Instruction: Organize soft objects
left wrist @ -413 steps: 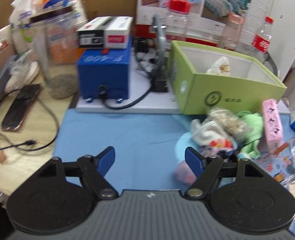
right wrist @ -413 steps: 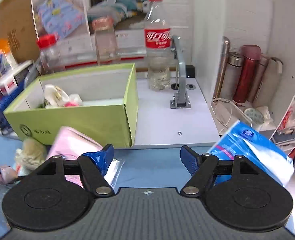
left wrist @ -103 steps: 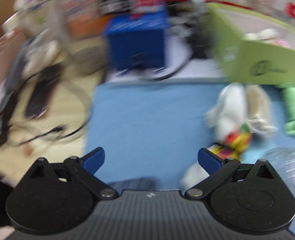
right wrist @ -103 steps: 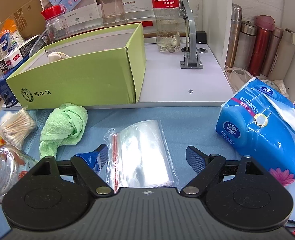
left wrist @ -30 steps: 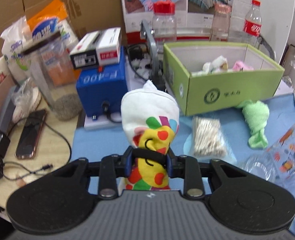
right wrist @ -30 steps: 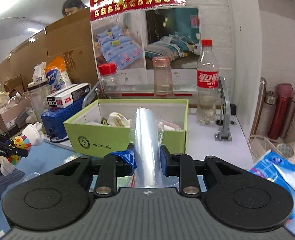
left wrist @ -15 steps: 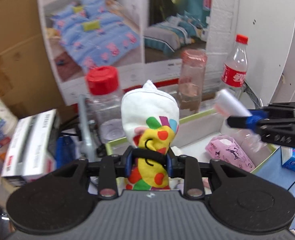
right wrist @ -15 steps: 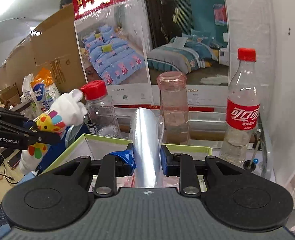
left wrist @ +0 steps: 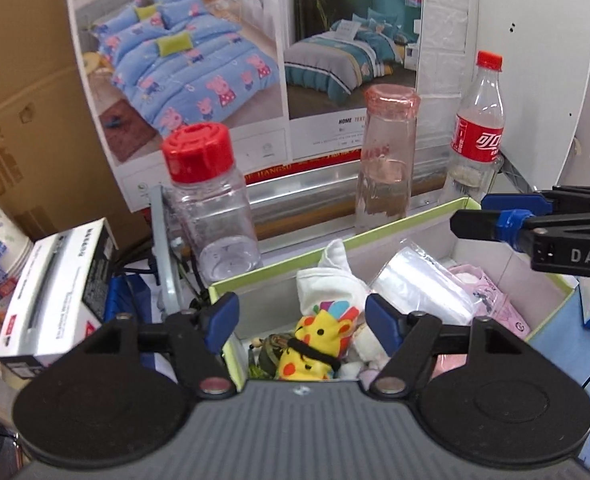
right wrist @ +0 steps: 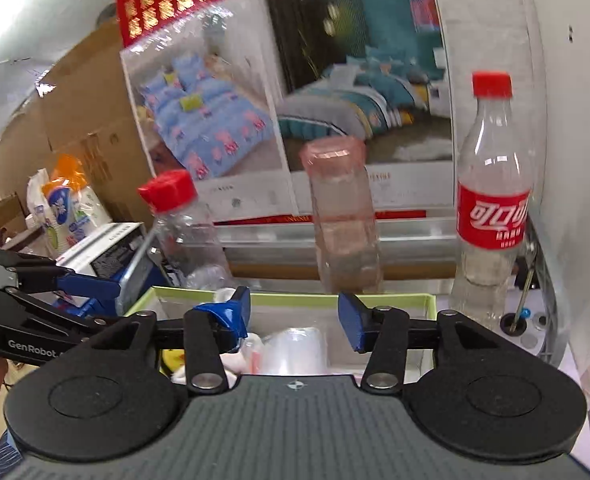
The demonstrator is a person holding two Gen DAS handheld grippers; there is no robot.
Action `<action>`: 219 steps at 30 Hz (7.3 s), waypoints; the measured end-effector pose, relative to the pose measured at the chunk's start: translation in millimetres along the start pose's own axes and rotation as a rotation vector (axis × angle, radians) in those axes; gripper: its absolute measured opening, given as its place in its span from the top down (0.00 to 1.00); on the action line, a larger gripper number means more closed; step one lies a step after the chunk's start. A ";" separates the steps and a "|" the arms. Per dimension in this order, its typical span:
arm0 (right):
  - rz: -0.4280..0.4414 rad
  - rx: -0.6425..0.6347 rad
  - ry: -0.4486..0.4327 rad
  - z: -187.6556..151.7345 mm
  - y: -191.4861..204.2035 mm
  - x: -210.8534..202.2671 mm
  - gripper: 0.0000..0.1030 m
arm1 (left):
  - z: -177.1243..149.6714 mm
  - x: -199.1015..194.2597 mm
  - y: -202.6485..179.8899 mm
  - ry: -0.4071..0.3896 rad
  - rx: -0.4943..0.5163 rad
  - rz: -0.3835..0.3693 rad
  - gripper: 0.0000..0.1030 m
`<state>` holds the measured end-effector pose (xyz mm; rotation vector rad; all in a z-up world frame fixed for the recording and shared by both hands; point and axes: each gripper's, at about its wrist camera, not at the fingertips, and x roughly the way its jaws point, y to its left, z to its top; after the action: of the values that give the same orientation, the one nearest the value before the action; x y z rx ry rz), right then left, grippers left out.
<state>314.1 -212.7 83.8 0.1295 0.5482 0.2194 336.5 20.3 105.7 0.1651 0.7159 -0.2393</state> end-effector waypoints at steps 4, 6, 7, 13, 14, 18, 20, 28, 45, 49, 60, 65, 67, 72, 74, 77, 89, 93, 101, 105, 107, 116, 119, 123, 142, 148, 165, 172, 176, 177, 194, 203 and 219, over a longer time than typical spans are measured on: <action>0.011 -0.029 0.021 -6.3 16.7 -24.7 0.59 | -19.4 -25.4 0.0 -0.010 -0.004 0.011 0.27; 0.009 -0.037 0.035 -13.4 25.1 -38.3 0.56 | -32.5 -38.9 0.2 -0.011 -0.011 0.013 0.26; 0.006 -0.037 0.043 -17.4 28.3 -44.2 0.55 | -39.3 -45.4 0.5 -0.013 -0.012 0.021 0.25; -0.028 -0.014 0.086 -45.2 38.3 -75.6 0.51 | -84.8 -84.9 6.0 -0.030 -0.036 0.025 0.10; -0.043 -0.011 0.099 -51.6 39.1 -80.9 0.51 | -93.4 -90.9 6.9 -0.031 -0.035 0.027 0.10; -0.082 0.007 0.125 -74.1 40.3 -97.7 0.49 | -127.2 -103.7 14.7 -0.011 -0.047 0.047 0.10; -0.088 0.015 0.153 -84.4 41.7 -100.1 0.48 | -145.9 -104.3 23.1 0.020 -0.070 0.054 0.10; -0.068 -0.057 0.280 -90.9 59.1 -62.5 0.45 | -185.4 -96.5 67.1 0.112 -0.211 0.106 0.10; -0.216 -0.132 0.664 -102.2 -1.5 -1.9 0.40 | -160.9 -68.4 47.8 0.146 -0.168 0.050 0.10; -0.298 -0.099 0.544 -114.2 -26.4 -52.5 0.40 | -145.1 -43.6 26.0 0.183 -0.151 -0.033 0.09; -0.187 0.156 0.294 -132.7 -48.0 -134.1 0.40 | -129.0 27.5 -6.0 0.331 -0.056 -0.018 0.09; -0.174 0.168 0.306 -130.3 -49.0 -115.2 0.40 | -144.1 16.8 19.7 0.332 -0.126 0.023 0.09; -0.160 0.159 0.311 -130.9 -46.3 -112.6 0.40 | -156.2 7.8 40.8 0.338 -0.185 0.032 0.08; -0.129 0.117 0.313 -122.3 -35.4 -93.9 0.40 | -176.5 -16.0 80.0 0.336 -0.288 0.048 0.09; -0.096 0.086 0.323 -112.4 -24.4 -77.3 0.39 | -175.6 -25.4 83.9 0.314 -0.310 0.044 0.09; -0.049 0.013 0.360 -98.4 -3.1 -43.4 0.39 | -167.5 -39.3 77.9 0.266 -0.285 0.022 0.09; 0.117 0.069 0.565 -112.8 -6.7 -10.8 0.36 | -160.7 -37.5 51.5 0.247 -0.197 0.034 0.09; 0.097 0.214 0.565 -113.7 -38.2 -35.6 0.37 | -161.6 -35.9 47.3 0.246 -0.197 0.017 0.09; -0.002 0.135 0.448 -97.2 -21.8 -41.1 0.36 | -161.6 -35.5 46.5 0.254 -0.179 0.038 0.09; -0.013 0.037 0.495 -95.2 6.9 -7.8 0.36 | -166.6 -33.4 47.9 0.265 -0.177 0.029 0.09; -0.030 -0.001 0.545 -98.4 15.1 9.3 0.36 | -170.2 -27.7 46.9 0.280 -0.170 0.017 0.09; -0.053 -0.207 0.534 -110.9 17.7 16.5 0.27 | -186.7 -9.4 55.2 0.299 -0.165 0.039 0.09; -0.054 -0.214 0.506 -114.5 15.1 13.3 0.26 | -191.4 -13.5 56.0 0.284 -0.160 0.044 0.09; -0.040 -0.221 0.506 -113.5 11.5 15.4 0.26 | -190.7 -20.5 55.6 0.246 -0.171 0.030 0.45; 0.247 0.033 0.187 -46.9 28.7 -99.7 0.81 | -119.4 -115.6 37.8 0.018 -0.202 -0.027 0.64; 0.182 0.037 0.210 -43.7 9.1 -106.7 0.80 | -107.7 -95.5 29.9 0.082 -0.170 -0.051 0.64; -0.035 -0.143 0.421 34.0 -6.3 37.4 0.69 | 24.3 16.2 -22.8 0.054 -0.065 -0.115 0.30; -0.019 -0.085 0.280 45.1 -10.6 33.9 0.59 | 21.1 21.0 -12.5 0.055 -0.091 -0.094 0.30; -0.007 -0.073 0.261 45.1 -7.2 25.3 0.55 | 7.9 5.6 -8.6 0.036 -0.082 -0.047 0.28; -0.001 -0.068 0.267 42.2 -6.2 21.8 0.54 | 3.3 0.2 -7.7 0.030 -0.081 -0.038 0.26; -0.298 0.045 0.132 -22.2 42.6 -109.7 0.53 | -72.2 -108.1 -35.7 -0.113 -0.078 0.044 0.01; -0.288 0.129 0.000 -57.7 68.5 -162.2 0.52 | -102.1 -130.9 -51.4 -0.122 -0.102 0.090 0.01; -0.454 0.192 0.005 -142.1 95.1 -164.4 0.52 | -173.7 -144.1 -73.6 -0.088 -0.257 0.114 0.01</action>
<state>86.0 -151.2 63.1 0.1871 0.5888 -0.2758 102.3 12.8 67.6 -0.0490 0.6413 -0.0441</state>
